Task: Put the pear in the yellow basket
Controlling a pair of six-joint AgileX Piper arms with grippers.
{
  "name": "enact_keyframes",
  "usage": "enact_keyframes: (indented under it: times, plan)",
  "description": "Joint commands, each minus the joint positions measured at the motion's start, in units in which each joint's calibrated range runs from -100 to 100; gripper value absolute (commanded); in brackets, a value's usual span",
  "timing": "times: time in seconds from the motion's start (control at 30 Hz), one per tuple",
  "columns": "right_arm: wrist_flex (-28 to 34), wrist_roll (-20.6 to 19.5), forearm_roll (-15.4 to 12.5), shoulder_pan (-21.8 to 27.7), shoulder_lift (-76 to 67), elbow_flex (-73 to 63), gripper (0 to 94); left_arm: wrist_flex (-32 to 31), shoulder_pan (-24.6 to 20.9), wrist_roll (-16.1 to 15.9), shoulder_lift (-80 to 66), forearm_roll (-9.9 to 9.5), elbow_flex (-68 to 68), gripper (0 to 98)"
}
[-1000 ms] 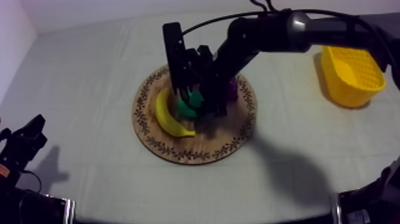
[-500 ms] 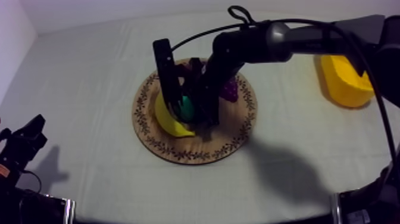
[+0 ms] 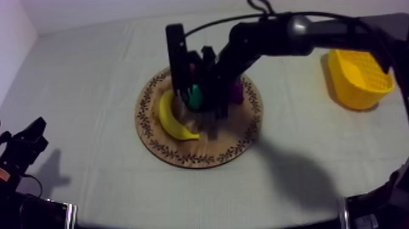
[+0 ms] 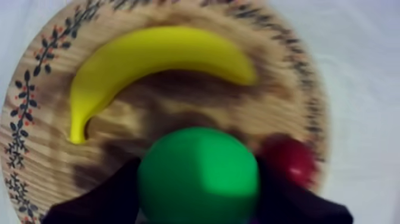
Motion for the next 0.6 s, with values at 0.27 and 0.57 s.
enact_keyframes:
  times: [0.27,0.57]
  plan:
    - [-14.2,-2.7,-2.6,9.2,-23.9,1.3,37.8,0.0,0.0,0.0,0.0,-0.02,0.0,0.1]
    - [-27.3,-7.5,-2.1,24.0,-30.7,2.1,32.6,0.0,0.0,0.0,0.0,-0.02,0.0,0.1]
